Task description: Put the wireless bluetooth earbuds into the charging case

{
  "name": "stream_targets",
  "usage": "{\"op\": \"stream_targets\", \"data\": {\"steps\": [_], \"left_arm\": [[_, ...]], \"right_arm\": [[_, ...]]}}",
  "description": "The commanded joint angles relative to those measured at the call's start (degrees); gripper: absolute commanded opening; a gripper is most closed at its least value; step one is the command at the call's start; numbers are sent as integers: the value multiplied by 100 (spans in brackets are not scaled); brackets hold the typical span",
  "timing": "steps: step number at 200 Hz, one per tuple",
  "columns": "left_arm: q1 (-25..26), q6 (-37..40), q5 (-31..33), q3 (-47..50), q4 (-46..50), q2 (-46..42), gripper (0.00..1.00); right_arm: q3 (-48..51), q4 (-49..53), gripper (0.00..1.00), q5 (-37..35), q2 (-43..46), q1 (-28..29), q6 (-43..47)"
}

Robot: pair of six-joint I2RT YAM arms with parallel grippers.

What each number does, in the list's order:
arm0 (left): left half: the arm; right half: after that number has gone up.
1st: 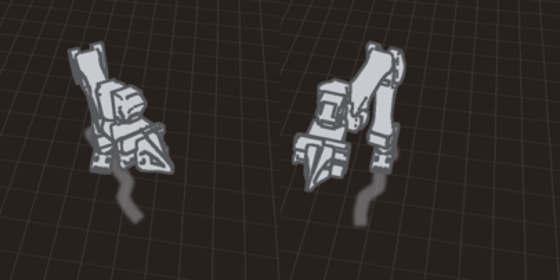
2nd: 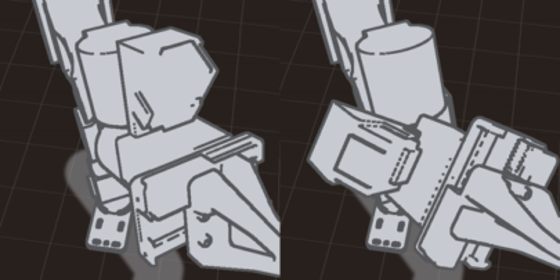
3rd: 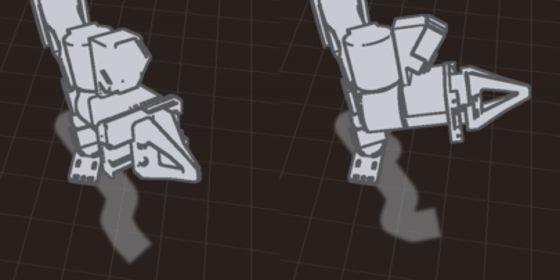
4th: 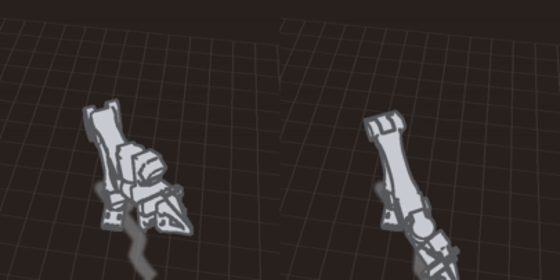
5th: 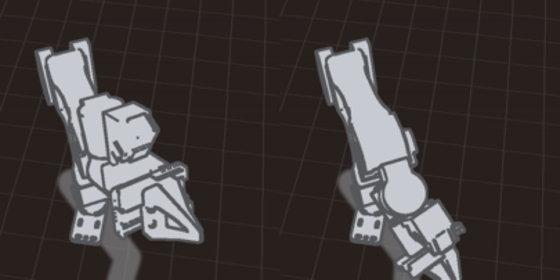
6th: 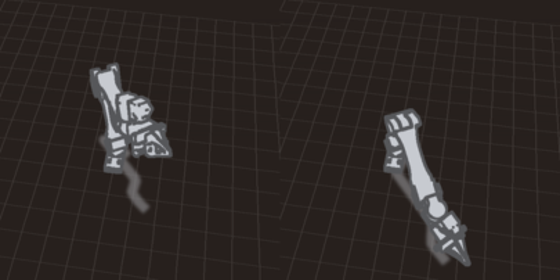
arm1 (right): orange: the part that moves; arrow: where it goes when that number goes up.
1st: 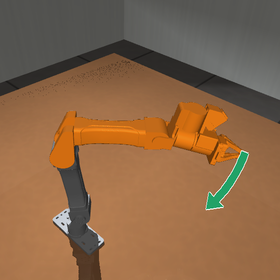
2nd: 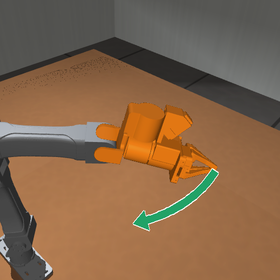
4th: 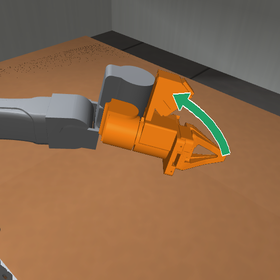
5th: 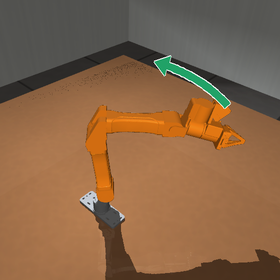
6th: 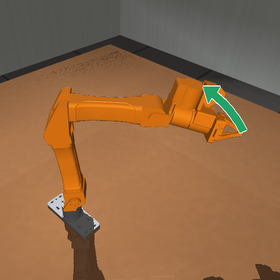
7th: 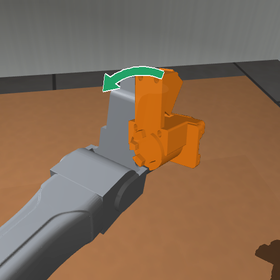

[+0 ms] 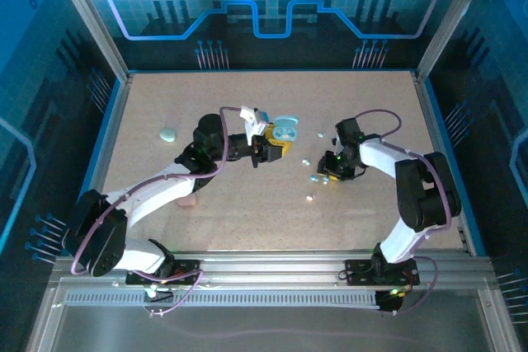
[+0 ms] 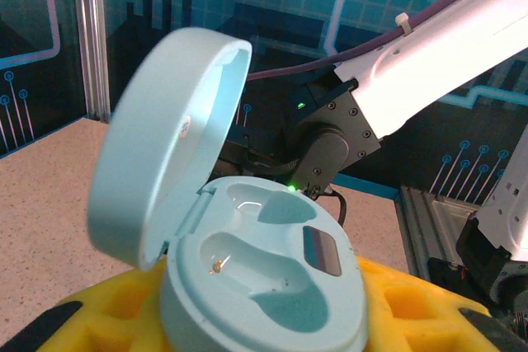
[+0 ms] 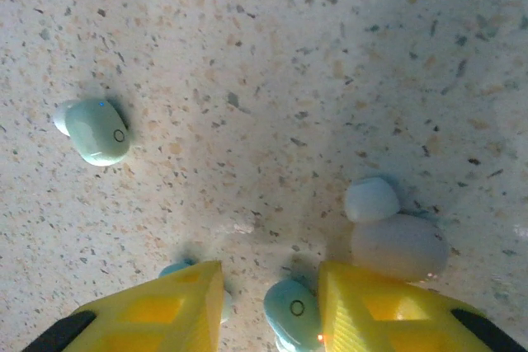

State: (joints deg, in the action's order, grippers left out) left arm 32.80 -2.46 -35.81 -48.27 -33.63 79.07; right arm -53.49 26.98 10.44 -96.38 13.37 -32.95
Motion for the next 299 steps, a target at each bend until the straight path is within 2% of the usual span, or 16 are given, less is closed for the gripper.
{"op": "stream_targets", "data": {"steps": [1, 82, 182, 218, 263, 299], "left_arm": [[-28, 88, -145, -112, -14, 43, 35], [-35, 98, -154, -161, 10, 91, 35], [-32, 105, -119, -105, -17, 47, 35], [-28, 105, -113, -86, -25, 30, 35], [-29, 140, -66, -42, 5, -31, 35], [-36, 158, -40, -24, 18, -54, 35]], "right_arm": [[-128, 230, 37, -149, -138, 57, -21], [-70, 208, 35, 218, -188, 130, 42], [-263, 370, 34, 239, -44, 398, 138], [-396, 546, 34, 72, -108, 491, 161], [-638, 956, 33, -478, -124, 544, 324], [-801, 1114, 30, -499, -294, 616, 384]]}}
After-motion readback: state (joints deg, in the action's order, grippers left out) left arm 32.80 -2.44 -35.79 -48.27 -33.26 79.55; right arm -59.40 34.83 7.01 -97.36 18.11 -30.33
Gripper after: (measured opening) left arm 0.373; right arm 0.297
